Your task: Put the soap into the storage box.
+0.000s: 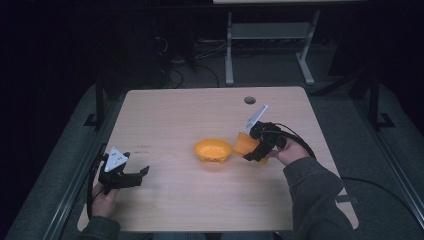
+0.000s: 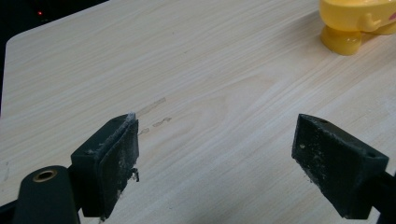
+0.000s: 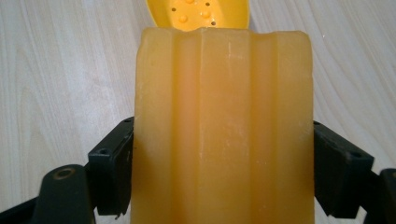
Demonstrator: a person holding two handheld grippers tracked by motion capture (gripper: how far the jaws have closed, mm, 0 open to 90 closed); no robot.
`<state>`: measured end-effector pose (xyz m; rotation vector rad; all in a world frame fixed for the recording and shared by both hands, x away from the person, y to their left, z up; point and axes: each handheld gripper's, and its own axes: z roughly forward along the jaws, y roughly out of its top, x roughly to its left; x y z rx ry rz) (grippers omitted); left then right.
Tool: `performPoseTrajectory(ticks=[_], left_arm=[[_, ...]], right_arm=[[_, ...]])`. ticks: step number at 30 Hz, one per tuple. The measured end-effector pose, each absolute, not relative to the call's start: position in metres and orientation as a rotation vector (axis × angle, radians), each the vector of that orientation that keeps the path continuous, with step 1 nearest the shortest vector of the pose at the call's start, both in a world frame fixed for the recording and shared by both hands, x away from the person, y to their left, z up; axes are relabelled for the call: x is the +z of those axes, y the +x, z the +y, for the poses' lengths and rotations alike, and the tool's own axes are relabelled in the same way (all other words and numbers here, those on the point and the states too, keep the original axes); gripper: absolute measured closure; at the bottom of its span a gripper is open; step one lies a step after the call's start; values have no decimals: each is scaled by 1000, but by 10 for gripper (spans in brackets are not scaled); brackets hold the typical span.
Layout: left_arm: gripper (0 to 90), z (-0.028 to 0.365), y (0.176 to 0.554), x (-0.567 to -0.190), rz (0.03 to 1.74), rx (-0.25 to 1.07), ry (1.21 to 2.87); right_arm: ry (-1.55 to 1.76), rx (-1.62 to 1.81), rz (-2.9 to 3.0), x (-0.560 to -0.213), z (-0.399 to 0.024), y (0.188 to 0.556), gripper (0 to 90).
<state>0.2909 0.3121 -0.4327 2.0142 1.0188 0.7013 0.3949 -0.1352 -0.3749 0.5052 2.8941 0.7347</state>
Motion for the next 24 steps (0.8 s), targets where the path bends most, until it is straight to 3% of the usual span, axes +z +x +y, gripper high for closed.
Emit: performPoseTrajectory(ticks=[24], left_arm=[[141,313,291,-433,1016,707,2004]], right_arm=[[422,724,2907,-363,-108,406,204]])
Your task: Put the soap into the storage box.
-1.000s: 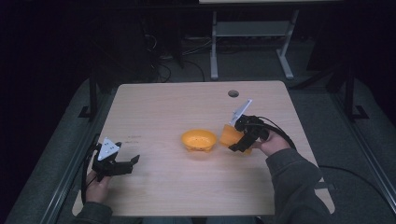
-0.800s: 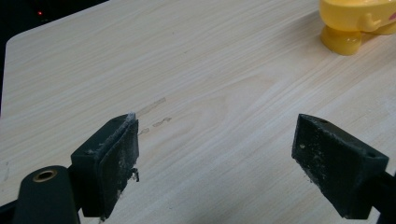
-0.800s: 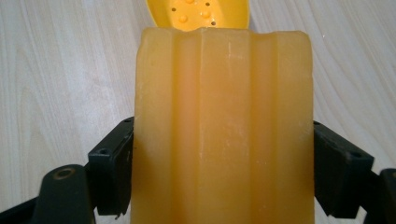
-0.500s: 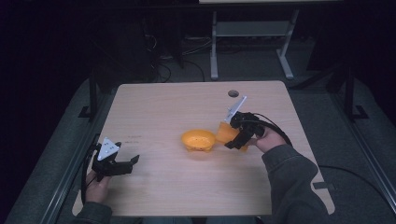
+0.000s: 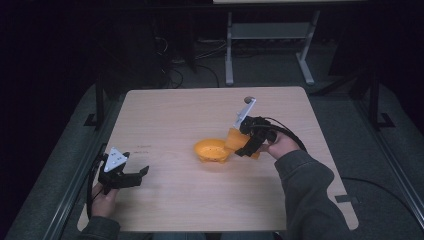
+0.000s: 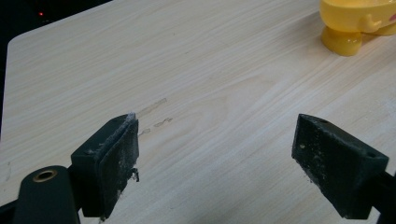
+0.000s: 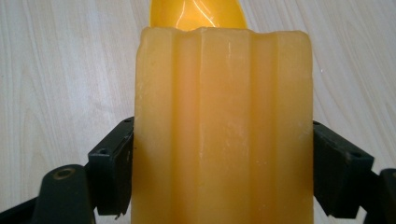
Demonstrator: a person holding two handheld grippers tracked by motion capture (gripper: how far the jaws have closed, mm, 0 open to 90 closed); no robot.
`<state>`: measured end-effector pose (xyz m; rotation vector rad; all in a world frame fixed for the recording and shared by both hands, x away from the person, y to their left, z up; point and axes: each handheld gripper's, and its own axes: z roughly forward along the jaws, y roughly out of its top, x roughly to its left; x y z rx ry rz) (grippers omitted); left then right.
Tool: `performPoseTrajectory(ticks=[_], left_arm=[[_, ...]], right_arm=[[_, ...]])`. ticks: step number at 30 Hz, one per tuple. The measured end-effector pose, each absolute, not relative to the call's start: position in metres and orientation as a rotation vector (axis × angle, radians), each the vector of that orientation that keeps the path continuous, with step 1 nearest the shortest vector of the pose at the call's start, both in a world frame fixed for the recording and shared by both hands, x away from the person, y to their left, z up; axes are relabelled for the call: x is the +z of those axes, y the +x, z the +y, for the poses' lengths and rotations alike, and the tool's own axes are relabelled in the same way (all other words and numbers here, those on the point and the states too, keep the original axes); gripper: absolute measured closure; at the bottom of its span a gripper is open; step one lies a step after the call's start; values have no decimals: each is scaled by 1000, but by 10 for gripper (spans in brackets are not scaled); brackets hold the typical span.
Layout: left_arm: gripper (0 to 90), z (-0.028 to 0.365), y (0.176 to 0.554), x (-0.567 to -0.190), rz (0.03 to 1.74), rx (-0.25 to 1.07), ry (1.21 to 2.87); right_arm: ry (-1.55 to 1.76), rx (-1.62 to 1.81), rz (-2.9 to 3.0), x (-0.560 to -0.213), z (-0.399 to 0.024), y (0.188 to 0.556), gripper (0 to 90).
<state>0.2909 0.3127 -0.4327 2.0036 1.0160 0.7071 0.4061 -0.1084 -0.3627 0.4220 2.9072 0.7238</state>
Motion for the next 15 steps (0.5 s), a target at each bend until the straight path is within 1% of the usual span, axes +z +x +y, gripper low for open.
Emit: performPoseTrajectory(ticks=[15], left_arm=[[141,313,291,-433,1016,707,2007]], right_arm=[[375,717,2919,-359,-91,412,204]])
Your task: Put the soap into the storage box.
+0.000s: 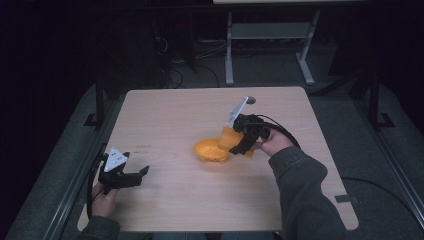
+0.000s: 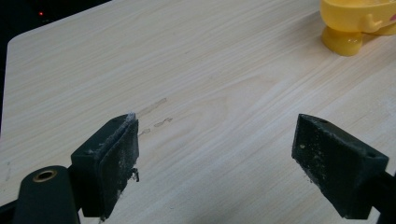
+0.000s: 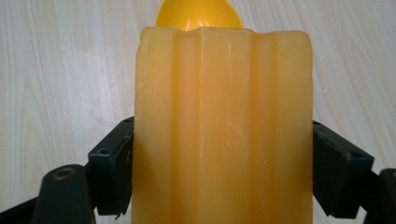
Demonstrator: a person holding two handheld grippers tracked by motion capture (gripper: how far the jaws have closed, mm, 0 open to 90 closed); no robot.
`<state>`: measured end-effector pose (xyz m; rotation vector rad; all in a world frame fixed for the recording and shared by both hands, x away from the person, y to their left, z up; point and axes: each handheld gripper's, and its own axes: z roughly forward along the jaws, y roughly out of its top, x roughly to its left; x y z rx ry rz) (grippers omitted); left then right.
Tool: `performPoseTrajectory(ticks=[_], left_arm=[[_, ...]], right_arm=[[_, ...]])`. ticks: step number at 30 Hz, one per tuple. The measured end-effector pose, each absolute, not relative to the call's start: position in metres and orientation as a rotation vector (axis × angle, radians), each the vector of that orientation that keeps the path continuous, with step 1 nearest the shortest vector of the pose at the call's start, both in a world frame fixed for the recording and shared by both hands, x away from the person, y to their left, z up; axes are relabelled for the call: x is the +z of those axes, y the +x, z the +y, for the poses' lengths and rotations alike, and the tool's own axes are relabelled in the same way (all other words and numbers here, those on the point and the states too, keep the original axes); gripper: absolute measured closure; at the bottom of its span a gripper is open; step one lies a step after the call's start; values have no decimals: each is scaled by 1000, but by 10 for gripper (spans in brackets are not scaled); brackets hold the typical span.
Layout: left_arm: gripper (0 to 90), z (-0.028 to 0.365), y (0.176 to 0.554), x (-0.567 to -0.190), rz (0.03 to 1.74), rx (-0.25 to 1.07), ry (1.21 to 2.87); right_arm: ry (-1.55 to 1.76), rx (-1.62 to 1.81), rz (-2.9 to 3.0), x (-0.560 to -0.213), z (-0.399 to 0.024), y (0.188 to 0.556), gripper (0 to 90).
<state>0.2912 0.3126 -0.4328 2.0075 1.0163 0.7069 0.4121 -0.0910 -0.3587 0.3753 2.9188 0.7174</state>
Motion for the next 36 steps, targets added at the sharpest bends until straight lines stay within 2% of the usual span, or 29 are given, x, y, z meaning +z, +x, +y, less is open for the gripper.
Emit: performPoseTrajectory(ticks=[20,36], left_arm=[[141,313,291,-433,1020,704,1999],[140,314,291,-432,1021,702,2002]], right_arm=[[301,719,2925,-348,-66,420,204],[240,685,2962,-357,-39,428,204]])
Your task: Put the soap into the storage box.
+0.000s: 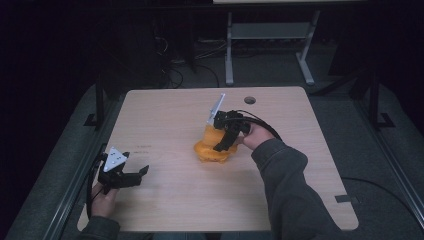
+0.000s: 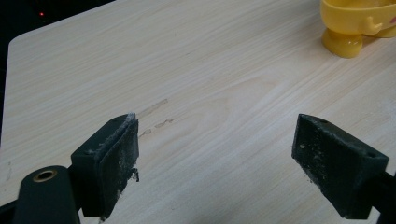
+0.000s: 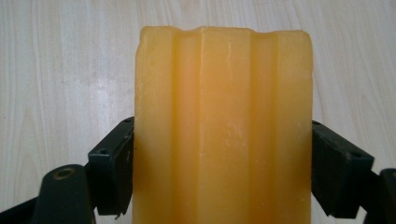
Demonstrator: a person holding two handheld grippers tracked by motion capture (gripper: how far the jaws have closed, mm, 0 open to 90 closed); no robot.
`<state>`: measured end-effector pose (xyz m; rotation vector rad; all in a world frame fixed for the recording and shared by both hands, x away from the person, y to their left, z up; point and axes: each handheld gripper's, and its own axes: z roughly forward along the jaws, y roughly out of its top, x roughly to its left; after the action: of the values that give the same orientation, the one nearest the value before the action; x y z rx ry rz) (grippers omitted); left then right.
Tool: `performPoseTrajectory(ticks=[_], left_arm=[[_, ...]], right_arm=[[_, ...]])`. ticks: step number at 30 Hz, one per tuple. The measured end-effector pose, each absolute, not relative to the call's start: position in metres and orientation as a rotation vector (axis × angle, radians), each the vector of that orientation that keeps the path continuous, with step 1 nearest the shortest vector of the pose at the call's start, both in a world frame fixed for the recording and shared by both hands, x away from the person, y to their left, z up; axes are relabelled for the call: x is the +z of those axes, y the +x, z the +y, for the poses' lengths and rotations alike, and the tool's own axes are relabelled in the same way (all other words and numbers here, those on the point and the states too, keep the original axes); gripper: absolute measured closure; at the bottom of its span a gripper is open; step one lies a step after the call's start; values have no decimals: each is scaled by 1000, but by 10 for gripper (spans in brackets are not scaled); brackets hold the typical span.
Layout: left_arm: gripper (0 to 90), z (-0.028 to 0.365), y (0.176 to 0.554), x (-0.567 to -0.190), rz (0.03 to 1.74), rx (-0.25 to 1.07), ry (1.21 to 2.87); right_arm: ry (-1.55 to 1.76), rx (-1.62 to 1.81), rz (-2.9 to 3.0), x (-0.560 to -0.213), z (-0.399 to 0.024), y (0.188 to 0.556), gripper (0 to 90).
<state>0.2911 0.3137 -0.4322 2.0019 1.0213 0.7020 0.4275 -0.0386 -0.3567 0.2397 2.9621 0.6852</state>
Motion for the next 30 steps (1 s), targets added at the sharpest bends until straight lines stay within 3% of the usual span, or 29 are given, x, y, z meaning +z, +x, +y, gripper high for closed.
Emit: performPoseTrajectory(ticks=[30], left_arm=[[141,314,291,-432,1021,703,1999]], right_arm=[[215,622,3018,-380,-22,436,204]])
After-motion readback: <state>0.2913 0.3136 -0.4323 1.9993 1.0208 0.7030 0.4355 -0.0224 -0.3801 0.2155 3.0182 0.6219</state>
